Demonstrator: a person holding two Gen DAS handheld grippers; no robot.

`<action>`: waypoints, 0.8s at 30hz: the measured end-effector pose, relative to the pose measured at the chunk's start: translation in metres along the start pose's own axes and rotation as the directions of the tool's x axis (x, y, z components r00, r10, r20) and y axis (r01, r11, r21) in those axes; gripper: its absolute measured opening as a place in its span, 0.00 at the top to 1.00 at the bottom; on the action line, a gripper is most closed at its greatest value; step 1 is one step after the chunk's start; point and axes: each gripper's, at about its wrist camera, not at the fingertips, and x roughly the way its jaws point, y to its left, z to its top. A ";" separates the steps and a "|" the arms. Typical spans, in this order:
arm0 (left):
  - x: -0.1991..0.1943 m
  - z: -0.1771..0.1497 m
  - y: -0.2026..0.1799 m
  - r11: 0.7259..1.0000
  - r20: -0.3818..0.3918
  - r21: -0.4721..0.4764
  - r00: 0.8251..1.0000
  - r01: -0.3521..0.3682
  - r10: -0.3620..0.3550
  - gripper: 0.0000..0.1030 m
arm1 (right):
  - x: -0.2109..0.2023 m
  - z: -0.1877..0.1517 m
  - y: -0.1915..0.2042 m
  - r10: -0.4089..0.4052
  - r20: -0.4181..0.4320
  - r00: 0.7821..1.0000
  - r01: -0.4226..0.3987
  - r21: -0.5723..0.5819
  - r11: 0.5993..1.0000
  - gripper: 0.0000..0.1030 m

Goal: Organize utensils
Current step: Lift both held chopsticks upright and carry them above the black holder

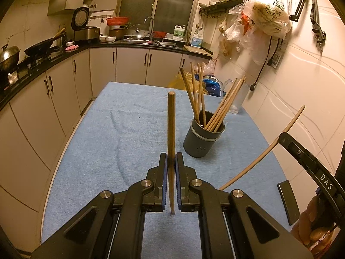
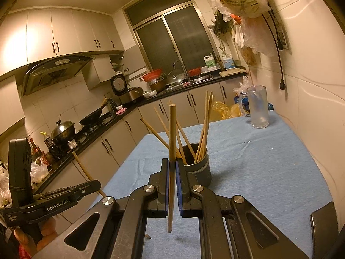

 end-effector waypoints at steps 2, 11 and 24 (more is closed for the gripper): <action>-0.001 0.000 0.000 1.000 0.000 0.001 1.000 0.001 -0.001 0.94 | -0.001 0.000 0.000 -0.001 0.002 1.000 0.001 0.001 1.000 0.94; -0.002 0.000 -0.002 1.000 -0.001 0.005 1.000 0.000 0.000 0.94 | -0.007 0.003 -0.005 -0.005 0.007 1.000 0.005 0.013 1.000 0.94; -0.013 0.026 -0.012 0.999 0.030 0.033 0.999 0.016 -0.017 0.94 | -0.021 0.028 -0.023 -0.045 0.070 0.997 0.042 0.040 0.998 0.94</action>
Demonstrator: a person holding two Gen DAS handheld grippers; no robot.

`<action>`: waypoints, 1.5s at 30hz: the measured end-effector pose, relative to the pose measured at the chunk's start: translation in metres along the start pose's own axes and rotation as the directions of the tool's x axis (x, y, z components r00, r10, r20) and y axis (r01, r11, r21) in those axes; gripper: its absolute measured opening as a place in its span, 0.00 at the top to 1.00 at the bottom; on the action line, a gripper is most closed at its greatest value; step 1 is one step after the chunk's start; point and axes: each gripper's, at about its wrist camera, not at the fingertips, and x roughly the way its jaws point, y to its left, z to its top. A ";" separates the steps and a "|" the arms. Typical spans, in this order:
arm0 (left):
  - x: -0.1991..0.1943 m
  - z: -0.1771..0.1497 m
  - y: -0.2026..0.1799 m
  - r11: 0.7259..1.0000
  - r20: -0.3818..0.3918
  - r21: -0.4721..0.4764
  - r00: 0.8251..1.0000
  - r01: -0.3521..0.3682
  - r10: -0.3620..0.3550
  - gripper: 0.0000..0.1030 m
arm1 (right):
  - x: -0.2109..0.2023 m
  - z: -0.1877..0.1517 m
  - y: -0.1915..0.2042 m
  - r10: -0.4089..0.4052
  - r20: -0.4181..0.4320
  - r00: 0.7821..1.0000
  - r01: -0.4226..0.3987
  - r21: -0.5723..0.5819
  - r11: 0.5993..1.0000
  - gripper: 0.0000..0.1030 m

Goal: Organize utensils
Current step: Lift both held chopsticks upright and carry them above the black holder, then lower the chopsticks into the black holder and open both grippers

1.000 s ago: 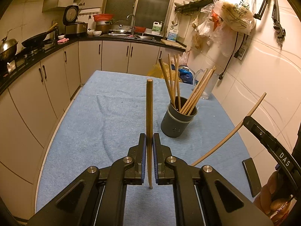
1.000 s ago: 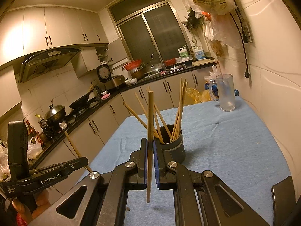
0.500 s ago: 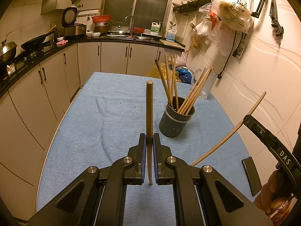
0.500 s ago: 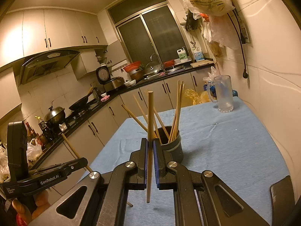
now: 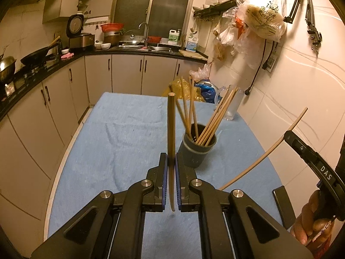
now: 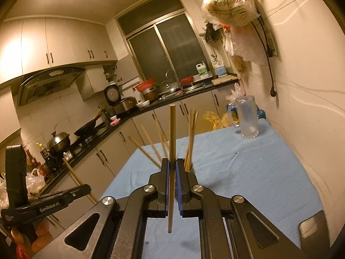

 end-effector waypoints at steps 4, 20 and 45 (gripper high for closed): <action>-0.007 0.016 -0.006 1.000 0.025 0.018 1.000 0.005 -0.006 0.94 | -0.003 0.013 -0.007 -0.008 0.028 1.000 0.008 0.004 1.000 0.94; -0.015 0.106 -0.034 0.999 0.153 0.031 0.987 0.039 -0.044 0.94 | 0.008 0.070 0.001 -0.029 0.138 0.990 0.033 -0.027 0.999 0.94; 0.104 0.099 -0.029 0.997 0.016 -0.028 0.997 0.077 -0.077 0.94 | 0.110 0.049 -0.013 -0.064 -0.018 0.998 0.063 -0.044 0.997 0.94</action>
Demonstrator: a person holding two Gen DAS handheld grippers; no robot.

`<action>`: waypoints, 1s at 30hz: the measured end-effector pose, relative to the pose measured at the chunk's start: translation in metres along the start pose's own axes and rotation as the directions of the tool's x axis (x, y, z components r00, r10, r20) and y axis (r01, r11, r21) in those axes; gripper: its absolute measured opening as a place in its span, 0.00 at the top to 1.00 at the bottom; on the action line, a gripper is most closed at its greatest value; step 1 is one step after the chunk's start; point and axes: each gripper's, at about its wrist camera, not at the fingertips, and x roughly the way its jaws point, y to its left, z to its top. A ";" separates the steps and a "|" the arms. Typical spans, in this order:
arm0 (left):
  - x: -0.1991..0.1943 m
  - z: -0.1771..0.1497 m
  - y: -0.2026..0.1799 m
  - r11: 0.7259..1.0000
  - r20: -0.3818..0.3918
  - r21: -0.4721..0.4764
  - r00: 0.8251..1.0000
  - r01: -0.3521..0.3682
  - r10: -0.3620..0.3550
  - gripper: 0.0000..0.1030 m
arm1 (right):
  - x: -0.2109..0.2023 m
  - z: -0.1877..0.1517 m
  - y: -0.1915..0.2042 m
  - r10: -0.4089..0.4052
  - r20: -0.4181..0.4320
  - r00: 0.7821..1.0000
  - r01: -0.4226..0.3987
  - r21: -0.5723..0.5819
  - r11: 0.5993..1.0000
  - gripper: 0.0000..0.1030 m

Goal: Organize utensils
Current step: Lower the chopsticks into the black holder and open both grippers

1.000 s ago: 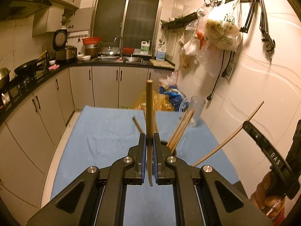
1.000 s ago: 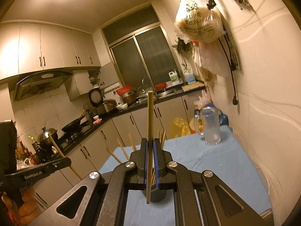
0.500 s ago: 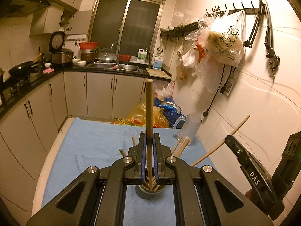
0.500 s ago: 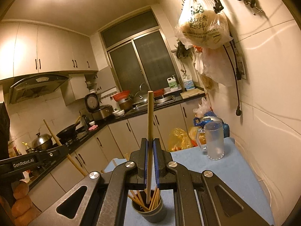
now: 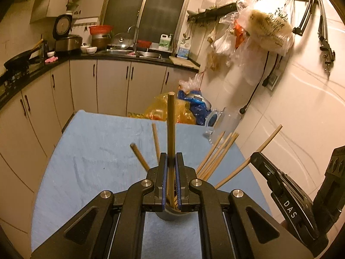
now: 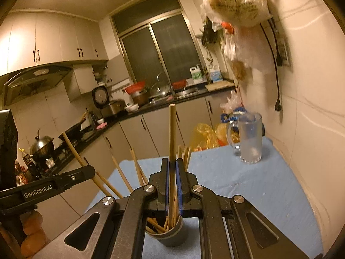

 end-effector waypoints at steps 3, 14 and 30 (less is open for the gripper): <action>0.008 -0.008 0.006 1.000 -0.016 -0.006 1.000 0.000 0.000 0.94 | 0.007 -0.009 -0.004 -0.003 -0.020 1.000 0.003 0.008 1.000 0.94; 0.022 -0.025 0.020 1.000 -0.033 -0.011 0.999 0.019 -0.019 0.93 | 0.029 -0.023 -0.009 -0.014 -0.060 0.998 0.015 0.021 1.000 0.94; 0.040 -0.033 0.025 1.000 -0.060 -0.015 0.998 0.022 -0.023 0.93 | 0.044 -0.029 -0.011 -0.012 -0.088 0.996 0.015 0.034 0.999 0.94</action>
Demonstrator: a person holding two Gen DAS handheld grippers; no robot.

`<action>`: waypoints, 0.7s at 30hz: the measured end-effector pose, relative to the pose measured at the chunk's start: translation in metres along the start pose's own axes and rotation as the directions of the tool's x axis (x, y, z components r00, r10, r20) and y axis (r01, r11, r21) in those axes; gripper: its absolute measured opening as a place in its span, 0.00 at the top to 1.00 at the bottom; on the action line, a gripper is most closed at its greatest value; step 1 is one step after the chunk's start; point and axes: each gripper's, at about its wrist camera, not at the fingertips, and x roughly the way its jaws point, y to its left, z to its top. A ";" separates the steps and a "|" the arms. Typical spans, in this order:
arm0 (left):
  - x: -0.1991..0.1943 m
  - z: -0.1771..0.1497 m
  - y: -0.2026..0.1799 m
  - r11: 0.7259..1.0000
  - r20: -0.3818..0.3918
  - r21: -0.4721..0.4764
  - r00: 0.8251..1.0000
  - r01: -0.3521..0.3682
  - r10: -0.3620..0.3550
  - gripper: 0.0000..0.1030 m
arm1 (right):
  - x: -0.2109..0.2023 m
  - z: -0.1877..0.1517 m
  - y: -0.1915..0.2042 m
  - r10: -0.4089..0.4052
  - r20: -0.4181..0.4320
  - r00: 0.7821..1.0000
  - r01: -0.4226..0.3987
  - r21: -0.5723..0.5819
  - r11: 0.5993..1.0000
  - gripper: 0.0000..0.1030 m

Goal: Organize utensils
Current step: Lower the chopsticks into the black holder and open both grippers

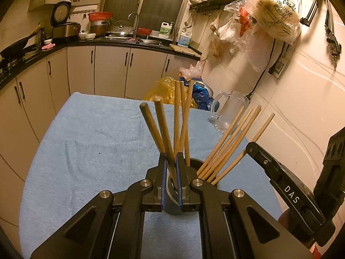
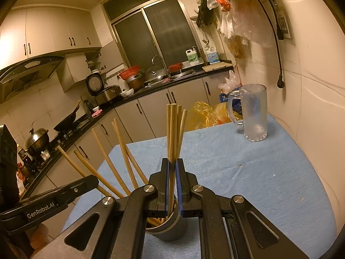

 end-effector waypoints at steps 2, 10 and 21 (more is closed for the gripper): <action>0.002 -0.001 0.001 1.000 -0.003 0.000 1.000 0.000 0.000 0.92 | 0.002 0.000 -0.001 0.002 -0.004 1.000 -0.002 0.002 1.000 0.94; 0.011 -0.004 0.002 1.000 -0.019 -0.004 1.000 -0.006 0.006 0.91 | 0.006 -0.002 -0.002 0.009 -0.018 1.000 -0.009 0.008 1.000 0.94; 0.014 -0.004 0.003 1.000 -0.021 -0.009 1.000 -0.013 0.012 0.90 | 0.010 -0.002 -0.003 0.015 -0.030 0.999 -0.015 0.008 1.000 0.93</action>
